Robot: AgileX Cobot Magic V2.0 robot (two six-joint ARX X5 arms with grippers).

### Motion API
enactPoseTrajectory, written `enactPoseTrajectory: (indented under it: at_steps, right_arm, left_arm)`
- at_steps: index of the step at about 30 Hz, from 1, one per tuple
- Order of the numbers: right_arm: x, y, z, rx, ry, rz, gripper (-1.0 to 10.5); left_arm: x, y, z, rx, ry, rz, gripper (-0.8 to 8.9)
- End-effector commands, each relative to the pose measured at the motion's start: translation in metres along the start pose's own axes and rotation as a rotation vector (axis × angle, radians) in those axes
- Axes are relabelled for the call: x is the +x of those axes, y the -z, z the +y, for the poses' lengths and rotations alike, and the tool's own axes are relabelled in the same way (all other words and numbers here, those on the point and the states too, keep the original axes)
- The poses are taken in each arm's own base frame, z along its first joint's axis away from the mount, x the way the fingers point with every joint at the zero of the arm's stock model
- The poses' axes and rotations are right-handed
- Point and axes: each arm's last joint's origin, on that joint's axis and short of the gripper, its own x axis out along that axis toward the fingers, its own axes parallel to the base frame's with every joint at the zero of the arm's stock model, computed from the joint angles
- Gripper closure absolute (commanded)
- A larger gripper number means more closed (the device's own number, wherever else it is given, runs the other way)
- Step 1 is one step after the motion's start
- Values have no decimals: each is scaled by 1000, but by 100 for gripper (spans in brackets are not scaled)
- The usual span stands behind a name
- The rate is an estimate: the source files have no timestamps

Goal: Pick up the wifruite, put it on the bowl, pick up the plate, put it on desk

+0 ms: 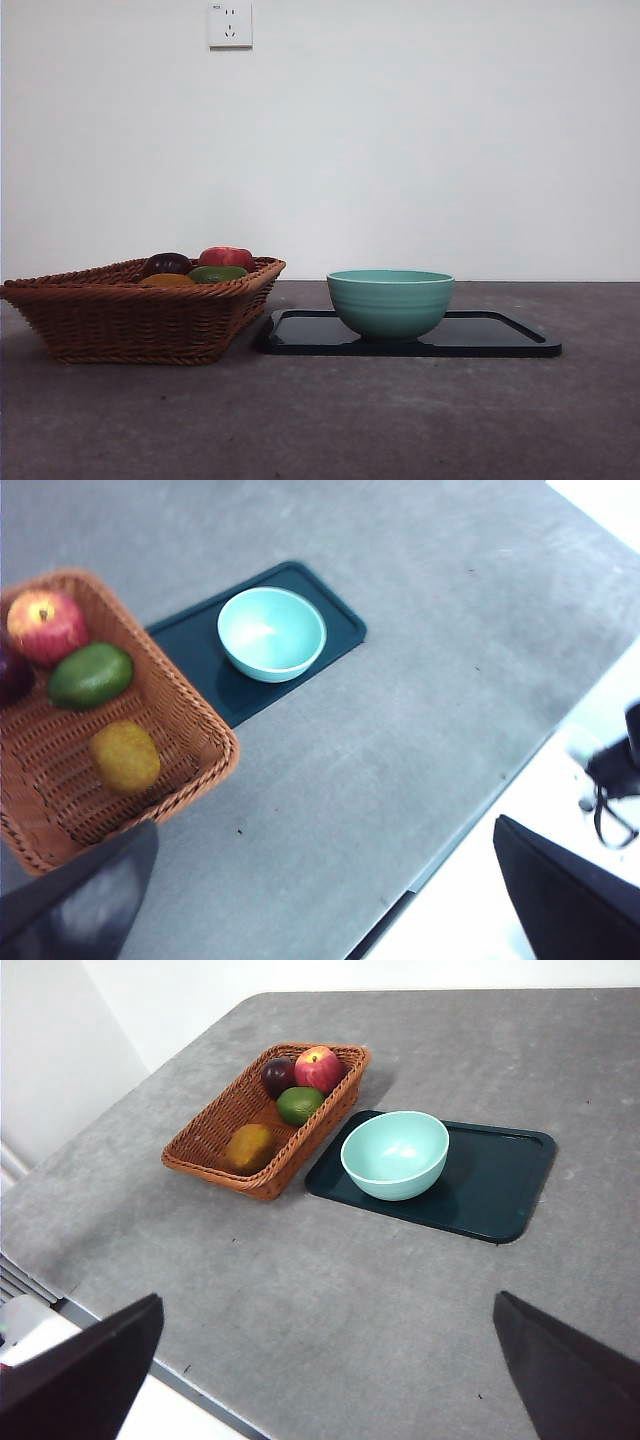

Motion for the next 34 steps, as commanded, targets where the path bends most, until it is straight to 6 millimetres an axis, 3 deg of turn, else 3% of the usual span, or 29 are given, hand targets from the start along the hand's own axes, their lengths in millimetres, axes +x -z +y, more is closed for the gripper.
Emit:
enactPoseTrajectory:
  at_steps: [1, 12, 22, 28, 34]
  right_arm:
    - [-2, -3, 1, 8, -9, -20, 367]
    - [-2, -3, 1, 78, -17, -15, 367]
    - [3, -6, 2, 122, -9, 8, 367]
    - [40, -26, 4, 114, 31, 131, 367]
    - [95, -46, 6, 117, 32, 292, 367]
  left_arm:
    - [-5, 9, -4, 40, 8, -21, 157]
    - [-7, 65, -15, 78, 117, -40, 157]
    - [-12, 79, -18, 98, 124, -73, 157]
    - [-12, 79, -18, 98, 125, -73, 157]
    - [-12, 80, -19, 91, 131, -71, 157]
